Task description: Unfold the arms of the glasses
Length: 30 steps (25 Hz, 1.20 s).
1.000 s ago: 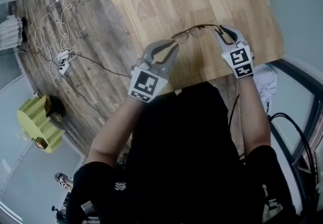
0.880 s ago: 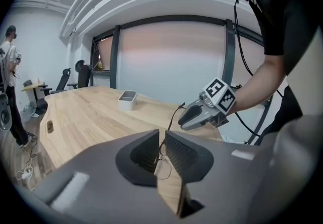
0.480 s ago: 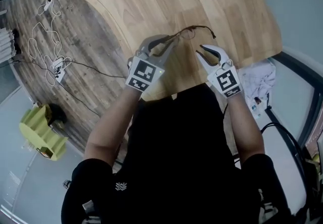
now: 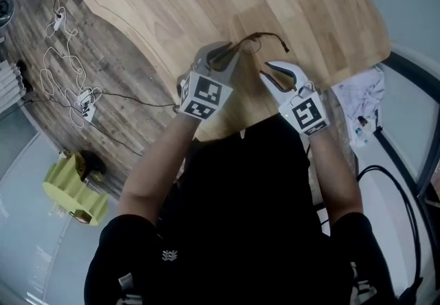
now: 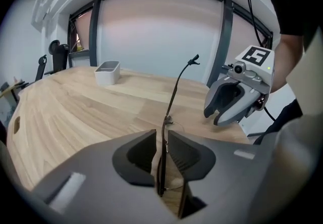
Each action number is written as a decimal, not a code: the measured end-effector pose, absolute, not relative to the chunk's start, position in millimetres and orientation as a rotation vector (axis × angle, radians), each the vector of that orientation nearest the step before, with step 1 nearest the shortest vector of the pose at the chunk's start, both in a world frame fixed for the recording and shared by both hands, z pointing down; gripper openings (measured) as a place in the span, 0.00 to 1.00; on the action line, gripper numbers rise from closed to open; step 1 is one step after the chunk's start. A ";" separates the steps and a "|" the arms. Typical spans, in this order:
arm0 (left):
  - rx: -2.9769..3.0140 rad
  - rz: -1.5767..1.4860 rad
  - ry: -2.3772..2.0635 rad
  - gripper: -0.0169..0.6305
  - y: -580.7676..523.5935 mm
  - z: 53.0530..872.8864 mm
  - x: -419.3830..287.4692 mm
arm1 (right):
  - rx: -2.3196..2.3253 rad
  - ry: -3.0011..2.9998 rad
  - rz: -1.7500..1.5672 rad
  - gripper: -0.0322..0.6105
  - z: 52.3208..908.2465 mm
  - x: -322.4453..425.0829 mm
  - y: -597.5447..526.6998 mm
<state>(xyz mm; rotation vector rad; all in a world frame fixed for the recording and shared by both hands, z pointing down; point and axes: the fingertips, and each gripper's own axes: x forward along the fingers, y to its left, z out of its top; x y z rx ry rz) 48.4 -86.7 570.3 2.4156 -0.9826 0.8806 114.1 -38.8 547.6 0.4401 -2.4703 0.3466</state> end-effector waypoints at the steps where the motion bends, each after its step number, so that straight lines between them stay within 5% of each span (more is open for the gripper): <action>1: 2.407 0.893 -0.985 0.15 -88.1 573.5 49.3 | 0.441 -2.468 0.347 0.16 548.1 114.5 -38.5; 17: 2.436 0.908 -0.968 0.09 -85.9 571.8 55.6 | 0.503 -2.472 0.436 0.16 554.7 121.6 -43.1; 30: 2.534 0.818 -0.971 0.09 -50.8 543.4 52.4 | 0.745 -2.714 0.835 0.16 496.8 101.0 -80.3</action>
